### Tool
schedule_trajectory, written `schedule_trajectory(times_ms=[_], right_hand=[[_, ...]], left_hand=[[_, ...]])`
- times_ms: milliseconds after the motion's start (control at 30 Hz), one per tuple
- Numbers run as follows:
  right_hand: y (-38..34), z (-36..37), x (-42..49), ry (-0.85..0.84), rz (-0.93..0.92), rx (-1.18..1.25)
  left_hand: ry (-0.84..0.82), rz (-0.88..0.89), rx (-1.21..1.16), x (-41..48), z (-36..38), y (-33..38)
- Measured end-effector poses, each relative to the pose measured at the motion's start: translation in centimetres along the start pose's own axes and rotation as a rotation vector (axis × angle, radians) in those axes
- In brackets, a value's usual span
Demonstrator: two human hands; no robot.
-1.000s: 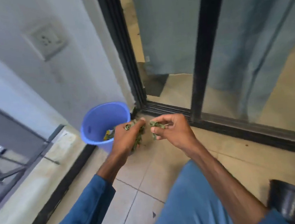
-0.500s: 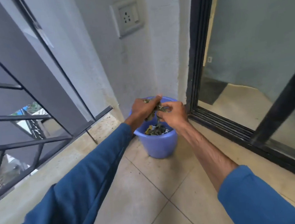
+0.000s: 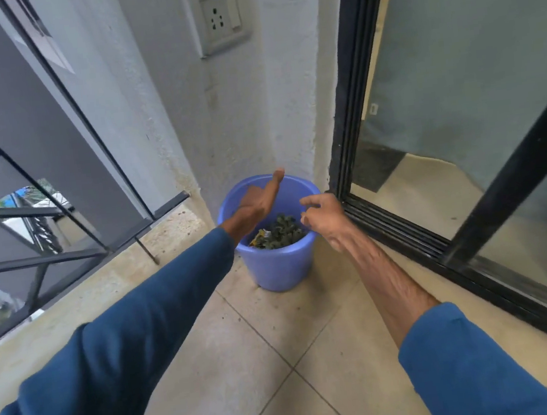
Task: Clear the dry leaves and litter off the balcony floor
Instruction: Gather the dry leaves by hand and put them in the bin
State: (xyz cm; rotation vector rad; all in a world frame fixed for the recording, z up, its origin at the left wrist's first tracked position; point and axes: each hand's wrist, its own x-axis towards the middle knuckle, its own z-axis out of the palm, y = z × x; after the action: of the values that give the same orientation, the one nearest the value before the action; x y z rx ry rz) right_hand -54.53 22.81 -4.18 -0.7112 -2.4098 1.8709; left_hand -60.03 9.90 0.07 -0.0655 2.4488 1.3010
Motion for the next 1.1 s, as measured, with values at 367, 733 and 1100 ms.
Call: schedule_trajectory(times_ms=[367, 733, 1100], right_hand=[[5.3, -14.0, -8.0, 0.403, 0.042, 0.346], [17.1, -32.8, -28.1, 0.814, 0.343, 0.286], [22.6, -36.9, -57.6, 1.156, 0.658, 0.323]], left_hand=[[-0.024, 0.642, -0.125, -8.1, 12.9, 2.6], [-0.841, 0.849, 0.163, -25.0, 34.7, 5.2], [-1.384, 0.982, 0.297, -46.5, 45.6, 4.6]])
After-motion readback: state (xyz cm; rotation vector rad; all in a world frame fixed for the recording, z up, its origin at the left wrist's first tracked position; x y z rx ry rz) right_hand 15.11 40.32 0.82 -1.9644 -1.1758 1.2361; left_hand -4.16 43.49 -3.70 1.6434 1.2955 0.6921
